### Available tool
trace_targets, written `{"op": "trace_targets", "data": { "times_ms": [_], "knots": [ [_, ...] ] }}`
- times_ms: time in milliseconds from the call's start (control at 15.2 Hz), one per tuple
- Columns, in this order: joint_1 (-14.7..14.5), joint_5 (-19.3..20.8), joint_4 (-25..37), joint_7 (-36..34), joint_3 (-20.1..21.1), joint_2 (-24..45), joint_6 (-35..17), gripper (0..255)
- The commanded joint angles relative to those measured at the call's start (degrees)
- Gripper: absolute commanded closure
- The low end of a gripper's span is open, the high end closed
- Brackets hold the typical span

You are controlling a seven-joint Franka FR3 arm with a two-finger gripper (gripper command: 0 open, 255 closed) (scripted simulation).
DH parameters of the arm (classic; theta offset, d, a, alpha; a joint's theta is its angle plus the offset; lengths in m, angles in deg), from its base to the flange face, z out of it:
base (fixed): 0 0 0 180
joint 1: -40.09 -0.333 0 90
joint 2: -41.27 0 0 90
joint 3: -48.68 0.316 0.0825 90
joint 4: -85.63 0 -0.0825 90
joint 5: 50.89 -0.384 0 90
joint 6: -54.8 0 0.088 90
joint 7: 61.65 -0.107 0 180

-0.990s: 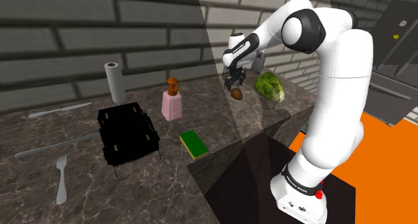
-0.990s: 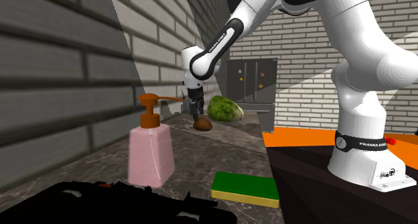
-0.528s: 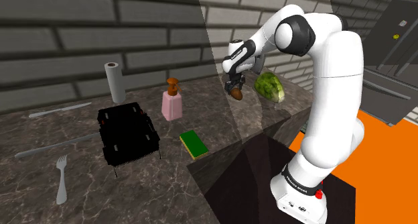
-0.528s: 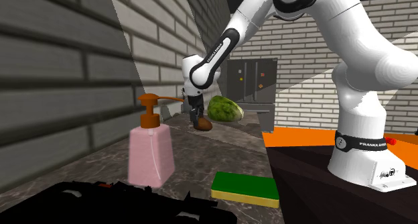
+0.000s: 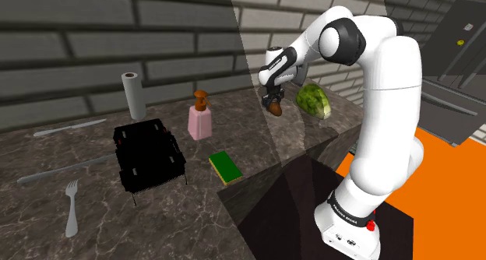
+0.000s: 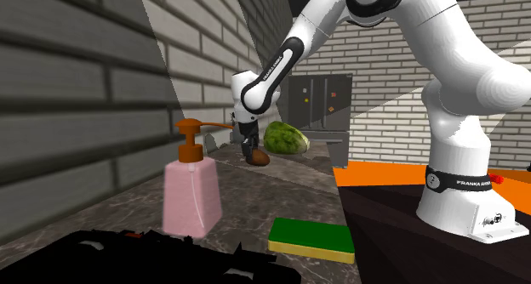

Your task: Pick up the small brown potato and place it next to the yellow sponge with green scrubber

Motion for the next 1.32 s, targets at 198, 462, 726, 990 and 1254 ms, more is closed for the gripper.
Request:
{"op": "trace_targets", "data": {
  "times_ms": [198, 462, 726, 990, 1254],
  "knots": [
    [0.0, 0.0, 0.0, 0.0, 0.0, 0.0, 0.0, 255],
    [0.0, 0.0, 0.0, 0.0, 0.0, 0.1, 0.0, 255],
    [-0.2, 0.2, 0.1, 0.2, -0.2, -1.6, 1.7, 255],
    [-0.4, 0.5, 0.5, 0.5, -0.4, -3.6, 4.1, 255],
    [-0.7, 0.7, 1.1, 0.9, -0.6, -5.5, 6.5, 255]
  ]
}}
